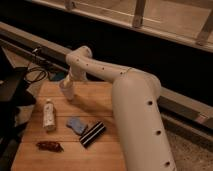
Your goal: Pick up the ceramic cup
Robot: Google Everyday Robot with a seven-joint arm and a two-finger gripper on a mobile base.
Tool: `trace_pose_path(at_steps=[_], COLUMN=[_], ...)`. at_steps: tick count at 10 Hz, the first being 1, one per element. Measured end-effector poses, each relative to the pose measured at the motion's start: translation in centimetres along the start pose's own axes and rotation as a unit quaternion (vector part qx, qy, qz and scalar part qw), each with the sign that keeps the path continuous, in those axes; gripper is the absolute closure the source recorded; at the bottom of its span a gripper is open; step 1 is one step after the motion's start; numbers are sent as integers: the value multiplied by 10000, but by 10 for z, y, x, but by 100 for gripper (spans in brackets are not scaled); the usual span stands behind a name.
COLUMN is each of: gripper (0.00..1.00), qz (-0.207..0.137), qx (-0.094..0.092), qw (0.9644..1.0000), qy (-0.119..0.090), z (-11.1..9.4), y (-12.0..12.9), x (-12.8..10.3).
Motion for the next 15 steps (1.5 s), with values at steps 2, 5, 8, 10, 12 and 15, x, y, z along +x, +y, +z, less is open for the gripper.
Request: trace_pose_path(at_steps=[2,5,8,10,12,15], gripper=[27,55,77,87,98,98], qz=[3,-2,-30,-62,-110,-170], qx=[41,53,49,86,169,192], qw=[10000,10000,10000,9999,9998,9996], qy=[27,59,64,24,-34,-90], z=[9,10,6,-5,-30,-51], y=[1,2,4,6,8,12], x=[1,2,2,-1,-5,-7])
